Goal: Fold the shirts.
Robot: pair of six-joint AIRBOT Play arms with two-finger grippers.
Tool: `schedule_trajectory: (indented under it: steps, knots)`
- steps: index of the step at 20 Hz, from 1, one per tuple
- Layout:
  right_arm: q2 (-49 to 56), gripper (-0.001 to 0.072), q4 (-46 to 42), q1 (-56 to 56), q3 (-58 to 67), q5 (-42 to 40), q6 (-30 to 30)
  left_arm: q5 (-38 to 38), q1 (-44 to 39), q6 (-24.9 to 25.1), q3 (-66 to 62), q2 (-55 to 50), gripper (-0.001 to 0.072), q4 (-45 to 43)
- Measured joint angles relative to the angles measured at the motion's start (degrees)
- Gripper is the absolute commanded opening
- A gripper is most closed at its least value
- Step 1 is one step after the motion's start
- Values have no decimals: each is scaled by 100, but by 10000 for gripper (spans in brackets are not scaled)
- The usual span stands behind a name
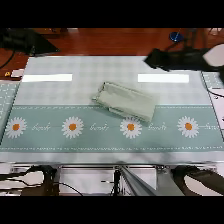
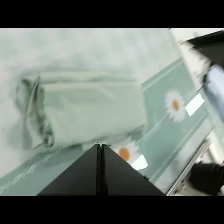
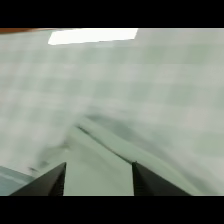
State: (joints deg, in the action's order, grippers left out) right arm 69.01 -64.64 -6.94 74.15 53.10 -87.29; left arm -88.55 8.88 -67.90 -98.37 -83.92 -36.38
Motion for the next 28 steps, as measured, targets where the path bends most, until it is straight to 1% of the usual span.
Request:
schedule_trajectory:
  steps: [1, 2, 3, 4, 5, 7, 8, 10, 13, 16, 20, 21, 22, 23, 24, 26, 28]
  knots:
    - [-120, 456, -601, 380, -15, 553, -20, -68, 0, 0, 48, -17, 322, -251]
    - [-208, 456, -1211, 804, -74, 1150, 13, -146, -2, -2, 140, -33, 426, -507]
    - [-264, 463, -1617, 1204, -186, 1620, 101, -184, -7, -11, 260, -46, 426, -741]
    - [-310, 513, -1834, 1593, -356, 1971, 214, -197, -15, -20, 437, -59, 427, -984]
    - [-341, 529, -1816, 2004, -616, 2258, 332, -251, -33, -22, 651, -68, 426, -1237]
    - [-382, 570, -1316, 2667, -1244, 2448, 573, -295, -92, -133, 1128, -83, 419, -1784]
    - [-387, 570, -870, 2909, -1609, 2417, 721, -291, -118, -210, 1360, -83, 392, -2059]
    - [-402, 570, 66, 3158, -2319, 2050, 1005, -293, -164, -319, 1788, -83, 392, -2546]
    - [-343, 570, 1325, 3134, -3213, 1252, 1388, -227, -197, -461, 2177, -74, 393, -2918]
    - [26, 569, 2282, 2743, -3679, 673, 1768, -136, -208, -568, 2321, -2, 392, -3077]
    - [719, 557, 3565, 1904, -3884, -103, 2225, -74, -210, -693, 2387, 221, 392, -3163]
    - [844, 540, 3897, 1722, -3897, -256, 2297, -74, -210, -697, 2396, 295, 392, -3169]
    - [953, 422, 4234, 1552, -3906, -455, 2347, -76, -210, -717, 2398, 385, 392, -3176]
    - [1029, 240, 4398, 1427, -3897, -658, 2430, -72, -208, -721, 2404, 472, 392, -3180]
    - [1088, 29, 4489, 1333, -3862, -804, 2500, -76, -210, -748, 2409, 562, 392, -3185]
    - [1152, 25, 4780, 1257, -3687, -874, 2629, -76, -210, -761, 2409, 730, 393, -3187]
    - [1167, 24, 4859, 1303, -3425, -634, 2774, -74, -210, -841, 2409, 887, 392, -3198]
